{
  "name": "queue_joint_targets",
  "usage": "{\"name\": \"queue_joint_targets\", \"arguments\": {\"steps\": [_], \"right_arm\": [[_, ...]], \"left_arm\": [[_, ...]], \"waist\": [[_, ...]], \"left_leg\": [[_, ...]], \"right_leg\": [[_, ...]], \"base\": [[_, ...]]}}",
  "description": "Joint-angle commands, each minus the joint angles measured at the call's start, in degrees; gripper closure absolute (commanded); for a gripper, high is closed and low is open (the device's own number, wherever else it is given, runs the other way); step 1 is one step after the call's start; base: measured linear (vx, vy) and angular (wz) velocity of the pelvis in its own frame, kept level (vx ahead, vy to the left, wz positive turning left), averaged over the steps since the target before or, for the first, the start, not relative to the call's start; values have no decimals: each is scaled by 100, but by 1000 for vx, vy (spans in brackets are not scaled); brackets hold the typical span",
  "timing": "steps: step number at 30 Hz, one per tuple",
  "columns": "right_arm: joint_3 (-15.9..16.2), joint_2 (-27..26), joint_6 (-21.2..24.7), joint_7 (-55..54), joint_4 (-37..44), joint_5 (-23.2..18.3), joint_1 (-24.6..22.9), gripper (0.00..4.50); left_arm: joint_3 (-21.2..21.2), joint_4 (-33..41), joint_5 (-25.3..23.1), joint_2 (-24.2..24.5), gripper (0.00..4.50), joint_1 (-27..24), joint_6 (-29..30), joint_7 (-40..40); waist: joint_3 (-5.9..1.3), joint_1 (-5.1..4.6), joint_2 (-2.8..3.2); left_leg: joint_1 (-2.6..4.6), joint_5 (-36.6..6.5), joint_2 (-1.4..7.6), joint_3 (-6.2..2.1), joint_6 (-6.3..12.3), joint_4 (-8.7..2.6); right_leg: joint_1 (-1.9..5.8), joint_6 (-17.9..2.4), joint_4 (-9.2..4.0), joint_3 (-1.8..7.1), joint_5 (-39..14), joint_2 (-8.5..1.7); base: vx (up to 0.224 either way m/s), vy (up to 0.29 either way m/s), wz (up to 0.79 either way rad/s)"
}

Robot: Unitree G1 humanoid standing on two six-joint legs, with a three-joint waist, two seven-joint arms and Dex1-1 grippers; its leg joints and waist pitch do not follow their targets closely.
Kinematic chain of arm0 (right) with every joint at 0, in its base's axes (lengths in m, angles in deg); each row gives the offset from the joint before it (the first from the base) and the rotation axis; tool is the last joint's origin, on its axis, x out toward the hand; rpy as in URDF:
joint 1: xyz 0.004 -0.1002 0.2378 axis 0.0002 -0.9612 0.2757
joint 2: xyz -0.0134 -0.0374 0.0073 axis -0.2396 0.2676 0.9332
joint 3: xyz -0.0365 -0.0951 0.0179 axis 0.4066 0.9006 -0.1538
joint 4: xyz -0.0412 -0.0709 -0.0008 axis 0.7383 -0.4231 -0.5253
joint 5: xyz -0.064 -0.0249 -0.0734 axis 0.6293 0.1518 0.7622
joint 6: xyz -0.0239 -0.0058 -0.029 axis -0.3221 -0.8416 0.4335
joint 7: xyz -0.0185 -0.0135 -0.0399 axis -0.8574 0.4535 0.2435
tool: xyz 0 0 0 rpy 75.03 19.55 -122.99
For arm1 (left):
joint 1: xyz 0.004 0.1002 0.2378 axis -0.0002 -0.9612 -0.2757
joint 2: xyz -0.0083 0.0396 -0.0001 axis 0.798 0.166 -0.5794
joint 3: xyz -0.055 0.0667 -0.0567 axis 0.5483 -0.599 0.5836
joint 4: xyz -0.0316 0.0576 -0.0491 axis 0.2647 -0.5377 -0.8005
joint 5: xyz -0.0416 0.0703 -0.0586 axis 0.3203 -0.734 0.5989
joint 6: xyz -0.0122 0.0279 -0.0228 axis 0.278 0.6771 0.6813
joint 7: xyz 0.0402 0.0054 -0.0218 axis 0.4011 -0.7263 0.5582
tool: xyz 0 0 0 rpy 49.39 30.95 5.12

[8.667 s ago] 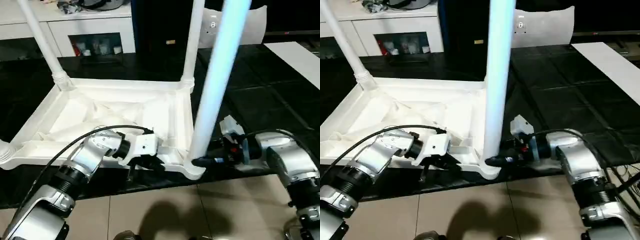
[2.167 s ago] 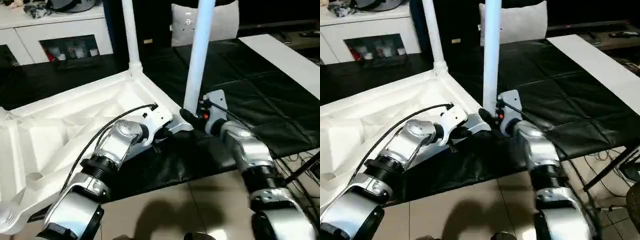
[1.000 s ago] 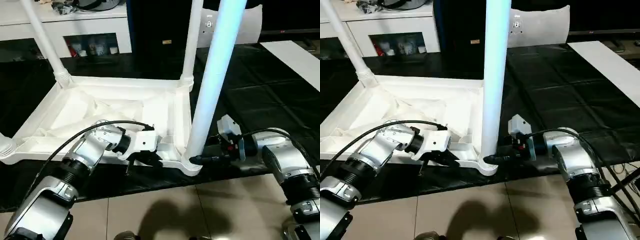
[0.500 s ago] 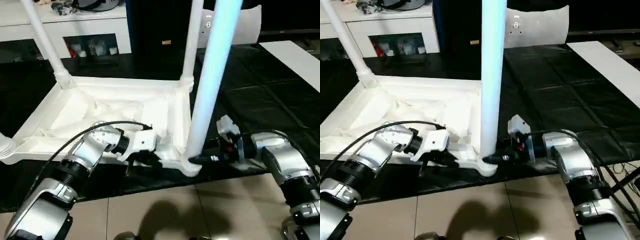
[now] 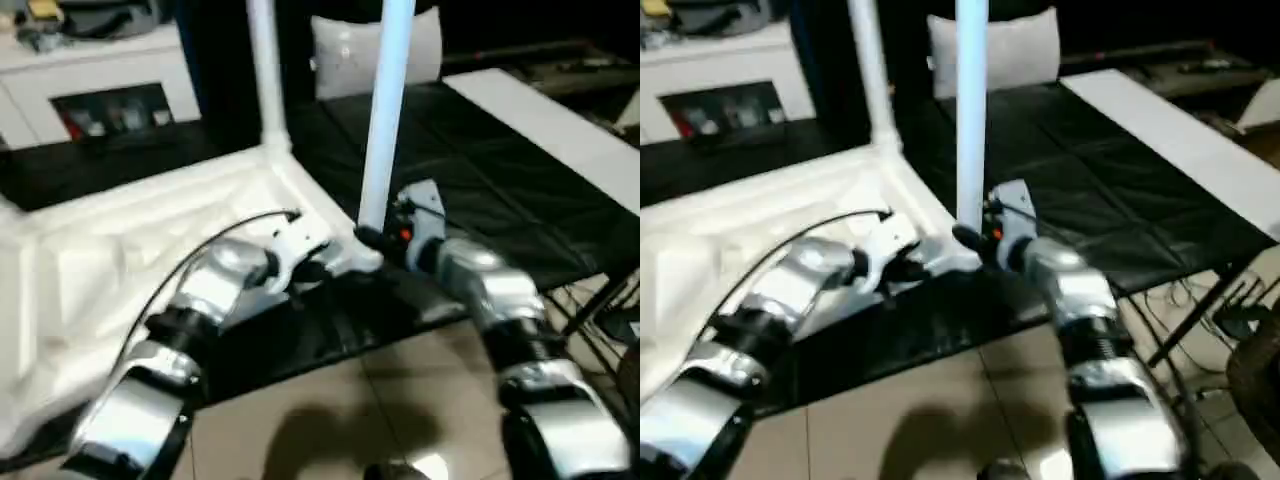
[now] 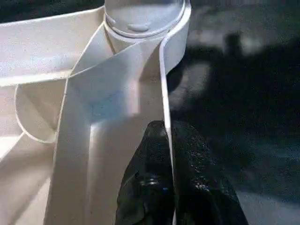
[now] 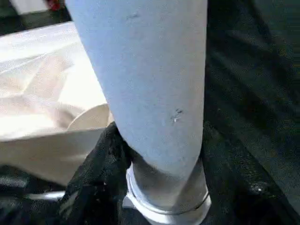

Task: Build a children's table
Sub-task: Rotate leg to tighten

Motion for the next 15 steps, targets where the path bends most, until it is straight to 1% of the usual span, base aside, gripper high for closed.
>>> {"name": "queue_joint_targets", "arguments": {"steps": [1,2,3,4,5,6,7,8,9,10,11,12,13,14,15], "right_arm": [[81,-413,-55,53,-187,-215,136,189],[70,-411,-83,114,-146,-212,119,189],[81,-386,-93,150,-112,-197,104,182],[107,-346,-91,181,-81,-170,83,153],[170,-205,-182,249,-36,-107,27,153],[178,-161,-236,281,-14,-99,5,145],[178,-161,-236,281,-14,-99,5,142],[147,-58,-262,377,54,-128,-45,128],[119,5,-291,433,83,-149,-73,128],[143,269,-440,698,207,-116,-193,112],[190,412,-550,905,230,-73,-251,97],[201,446,-578,954,237,-63,-265,97],[227,531,-649,1076,254,-38,-301,91],[266,786,-719,1535,408,-50,-437,91],[326,1071,-782,2041,638,-83,-605,81]], "left_arm": [[-171,120,78,-343,450,217,-119,-18],[-174,109,63,-357,450,232,-118,2],[-184,82,40,-361,450,248,-140,20],[-191,67,24,-350,450,250,-178,25],[-187,18,-9,-306,450,242,-318,21],[-185,7,-15,-290,450,237,-369,17],[-185,7,-15,-290,450,237,-369,17],[-199,6,-9,-240,450,213,-472,-70],[-214,-1,-2,-208,450,201,-544,-123],[-328,65,-7,-56,450,113,-753,-439],[-376,84,-29,10,450,78,-820,-555],[-388,86,-36,26,450,71,-836,-579],[-417,94,-53,66,450,53,-876,-640],[-513,132,-86,208,450,-9,-1094,-878],[-602,198,-94,361,450,-82,-1273,-1153]], "waist": [[-411,99,-32],[-418,117,-23],[-420,149,-29],[-427,179,-4],[-432,212,-17],[-433,236,-7],[-438,258,-7],[-447,290,-5],[-454,329,-4],[-459,338,14],[-458,378,29],[-454,402,12],[-449,437,10],[-442,460,21],[-433,520,2]], "left_leg": [[-4,-1727,167,-76,327,-400],[-5,-1656,172,-71,362,-400],[-28,-1502,177,-67,419,-402],[-20,-1417,177,-63,435,-395],[-25,-1275,183,-53,466,-393],[-34,-1192,181,-49,493,-389],[-27,-1169,179,-44,504,-382],[-22,-1078,189,-43,516,-381],[-15,-1002,197,-43,544,-380],[-15,-959,199,-43,550,-376],[-17,-943,205,-40,588,-374],[-10,-963,213,-29,599,-375],[-5,-980,214,-32,585,-376],[10,-1051,220,-24,562,-382],[15,-1174,232,-22,562,-387]], "right_leg": [[307,-961,-480,223,-2376,-344],[315,-1021,-464,232,-2227,-347],[340,-1106,-428,239,-1999,-341],[344,-1147,-416,244,-1883,-346],[353,-1230,-386,255,-1649,-344],[367,-1273,-372,255,-1513,-340],[367,-1274,-372,256,-1502,-348],[376,-1302,-349,263,-1420,-354],[376,-1333,-336,266,-1292,-346],[378,-1360,-318,271,-1195,-346],[376,-1369,-314,271,-1115,-348],[374,-1391,-311,277,-1059,-342],[377,-1387,-312,273,-1083,-346],[362,-1400,-317,283,-1161,-350],[378,-1333,-338,276,-1309,-348]], "base": [[0,0,0],[0,0,0],[0,0,0],[0,0,0],[0,0,0],[0,0,0],[0,0,0],[0,0,0],[0,0,0],[0,0,0],[0,0,0],[0,0,0],[0,0,0],[0,0,0],[0,0,0]]}}
